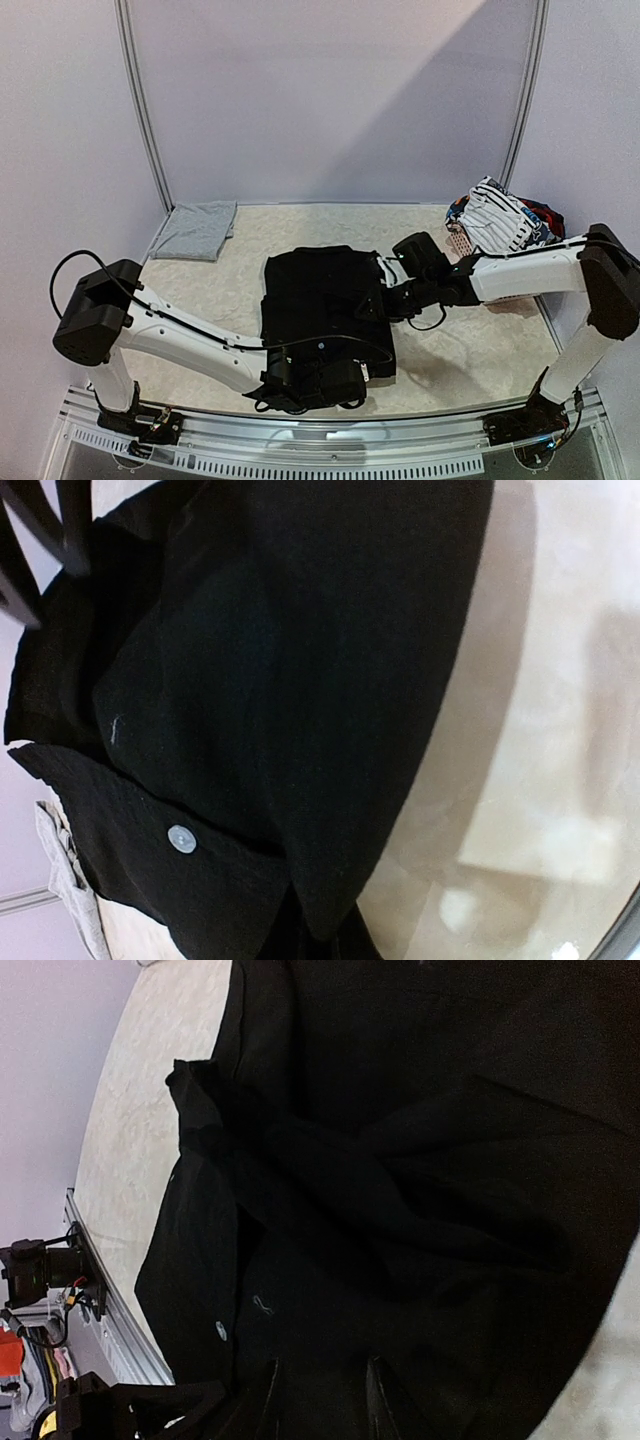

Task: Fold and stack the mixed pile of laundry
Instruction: Smooth out the 2/3-rectangle-folded shirt at the center of the board.

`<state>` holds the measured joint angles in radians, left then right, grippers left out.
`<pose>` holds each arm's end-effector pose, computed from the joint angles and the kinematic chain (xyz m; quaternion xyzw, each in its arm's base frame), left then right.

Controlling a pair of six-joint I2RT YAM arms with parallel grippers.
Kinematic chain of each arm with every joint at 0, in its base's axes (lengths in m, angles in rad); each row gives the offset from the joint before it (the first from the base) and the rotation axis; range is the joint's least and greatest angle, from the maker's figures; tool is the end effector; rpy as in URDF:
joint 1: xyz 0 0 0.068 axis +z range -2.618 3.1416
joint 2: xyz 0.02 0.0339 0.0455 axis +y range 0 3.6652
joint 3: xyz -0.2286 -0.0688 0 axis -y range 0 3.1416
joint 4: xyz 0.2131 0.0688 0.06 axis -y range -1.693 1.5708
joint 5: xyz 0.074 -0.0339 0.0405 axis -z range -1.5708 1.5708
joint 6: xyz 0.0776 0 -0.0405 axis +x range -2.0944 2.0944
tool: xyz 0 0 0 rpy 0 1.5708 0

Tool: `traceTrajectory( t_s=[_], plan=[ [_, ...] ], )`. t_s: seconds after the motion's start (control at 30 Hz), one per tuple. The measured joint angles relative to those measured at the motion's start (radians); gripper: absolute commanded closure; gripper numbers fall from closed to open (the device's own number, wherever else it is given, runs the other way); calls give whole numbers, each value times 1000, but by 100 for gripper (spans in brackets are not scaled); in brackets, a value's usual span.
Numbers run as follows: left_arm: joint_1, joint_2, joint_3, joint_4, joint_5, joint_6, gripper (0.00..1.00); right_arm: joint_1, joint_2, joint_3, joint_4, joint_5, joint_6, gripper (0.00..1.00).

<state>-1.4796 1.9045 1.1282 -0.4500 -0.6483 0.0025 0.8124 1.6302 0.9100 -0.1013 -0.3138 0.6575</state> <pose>0.0772 -0.3292 0.0951 0.5902 0.7258 0.1227 0.3314 0.2123 0.2589 0.1380 -0.1281 0.9120 0.3503 0.1706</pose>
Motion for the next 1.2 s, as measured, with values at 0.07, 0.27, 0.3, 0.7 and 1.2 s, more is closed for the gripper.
traceTrajectory(
  t_s=[0.07,0.27,0.3,0.7,1.2],
  plan=[
    [0,0,0,0,-2,-7,100,10,50,31,19,-17,6,74],
    [-3,0,-2,0,-7,-15,100,14,192,148,9,-5,6,76],
    [-3,0,-2,0,-8,-16,100,12,207,167,-2,2,2,76],
    [-38,-1,-9,-22,-10,-35,100,-125,288,375,-190,99,-119,76],
    [-63,4,4,-62,-18,-64,100,-40,230,425,-198,-230,-273,99]
  ],
)
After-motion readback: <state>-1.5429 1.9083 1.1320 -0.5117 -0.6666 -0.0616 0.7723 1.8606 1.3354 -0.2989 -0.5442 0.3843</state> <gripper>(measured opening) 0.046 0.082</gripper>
